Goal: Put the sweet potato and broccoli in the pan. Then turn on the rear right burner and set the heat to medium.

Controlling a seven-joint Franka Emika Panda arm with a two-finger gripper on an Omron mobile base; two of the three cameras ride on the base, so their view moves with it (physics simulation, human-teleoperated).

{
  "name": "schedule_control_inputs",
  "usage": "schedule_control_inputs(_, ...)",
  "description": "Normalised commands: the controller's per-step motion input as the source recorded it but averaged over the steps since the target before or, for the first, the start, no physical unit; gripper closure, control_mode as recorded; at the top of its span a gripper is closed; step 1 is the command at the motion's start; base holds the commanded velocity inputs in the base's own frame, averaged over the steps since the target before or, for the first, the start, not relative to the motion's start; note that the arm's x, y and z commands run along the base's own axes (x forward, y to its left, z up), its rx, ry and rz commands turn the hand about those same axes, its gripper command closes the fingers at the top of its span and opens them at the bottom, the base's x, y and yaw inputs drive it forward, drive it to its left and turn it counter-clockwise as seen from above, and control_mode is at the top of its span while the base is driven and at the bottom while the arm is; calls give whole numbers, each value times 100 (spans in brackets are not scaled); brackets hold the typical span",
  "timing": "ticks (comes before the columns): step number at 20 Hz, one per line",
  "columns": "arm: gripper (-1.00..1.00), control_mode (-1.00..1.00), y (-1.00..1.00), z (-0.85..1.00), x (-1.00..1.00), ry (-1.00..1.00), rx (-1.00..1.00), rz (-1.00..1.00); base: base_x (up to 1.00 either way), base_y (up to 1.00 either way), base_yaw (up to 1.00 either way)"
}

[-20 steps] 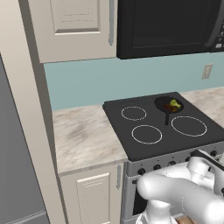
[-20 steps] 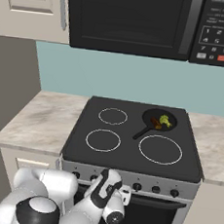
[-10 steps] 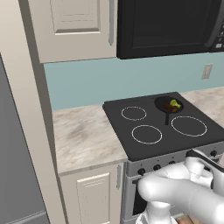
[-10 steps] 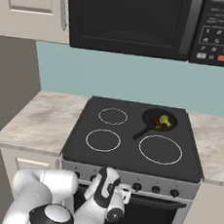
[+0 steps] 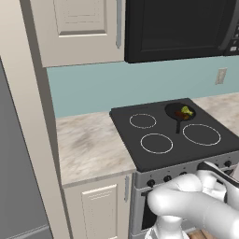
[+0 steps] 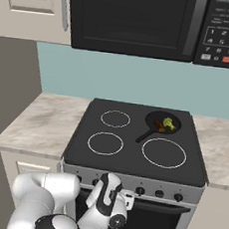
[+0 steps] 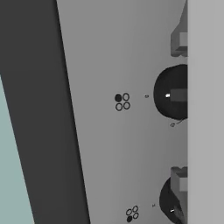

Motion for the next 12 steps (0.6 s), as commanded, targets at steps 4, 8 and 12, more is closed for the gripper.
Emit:
schedule_control_inputs(4,-100,-100,-27,-2,0,0,0,0,0,0,0)
schedule_control_inputs(8,-100,-100,-8,-10,0,0,0,0,0,0,0)
schedule_control_inputs(12,-100,-100,3,-5,0,0,0,0,0,0,0)
